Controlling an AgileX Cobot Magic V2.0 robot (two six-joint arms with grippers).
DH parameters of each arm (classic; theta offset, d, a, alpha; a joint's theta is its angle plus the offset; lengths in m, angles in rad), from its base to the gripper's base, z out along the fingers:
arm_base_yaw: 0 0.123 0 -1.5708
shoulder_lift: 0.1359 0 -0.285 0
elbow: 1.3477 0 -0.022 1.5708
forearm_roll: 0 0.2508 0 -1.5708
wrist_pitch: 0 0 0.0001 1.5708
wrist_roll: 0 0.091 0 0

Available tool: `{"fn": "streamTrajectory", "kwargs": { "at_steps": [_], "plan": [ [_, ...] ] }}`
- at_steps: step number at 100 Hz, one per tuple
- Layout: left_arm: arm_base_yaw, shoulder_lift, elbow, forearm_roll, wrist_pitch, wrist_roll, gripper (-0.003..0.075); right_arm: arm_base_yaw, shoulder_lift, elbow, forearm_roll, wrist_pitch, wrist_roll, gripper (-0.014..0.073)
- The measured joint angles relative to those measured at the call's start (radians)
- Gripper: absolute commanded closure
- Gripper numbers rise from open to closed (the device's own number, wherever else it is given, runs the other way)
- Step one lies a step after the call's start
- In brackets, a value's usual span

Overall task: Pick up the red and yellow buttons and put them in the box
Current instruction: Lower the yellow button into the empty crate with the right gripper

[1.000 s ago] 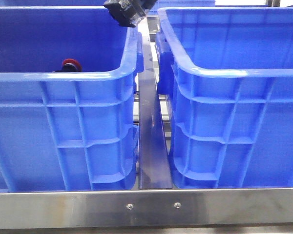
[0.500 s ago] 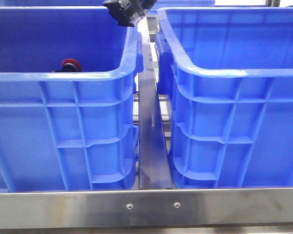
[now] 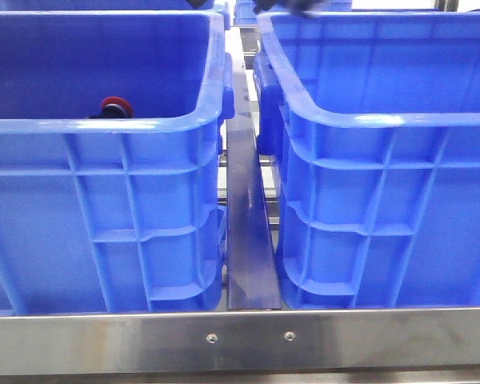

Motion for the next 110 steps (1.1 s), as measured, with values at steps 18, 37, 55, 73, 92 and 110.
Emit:
{"fn": "streamTrajectory", "kwargs": {
  "at_steps": [18, 37, 55, 73, 92, 110],
  "plan": [
    [0.0, 0.0, 0.0, 0.0, 0.008, 0.0, 0.01, -0.027, 0.011, 0.008, -0.253, -0.068, -0.021, 0.0484],
    [0.0, 0.0, 0.0, 0.0, 0.008, 0.0, 0.01, -0.029, 0.087, 0.077, -0.512, -0.241, -0.026, 0.0484],
    [0.0, 0.0, 0.0, 0.0, 0.008, 0.0, 0.01, -0.046, 0.188, 0.097, -0.595, -0.432, -0.029, 0.0484],
    [0.0, 0.0, -0.001, 0.0, 0.008, 0.0, 0.01, -0.112, 0.284, 0.097, -0.592, -0.516, -0.029, 0.0484],
    [0.0, 0.0, -0.001, 0.0, 0.008, 0.0, 0.01, -0.149, 0.374, 0.098, -0.584, -0.606, -0.029, 0.0484],
    [0.0, 0.0, -0.001, 0.0, 0.008, 0.0, 0.01, -0.167, 0.439, 0.098, -0.584, -0.645, -0.029, 0.0484]
  ]
}}
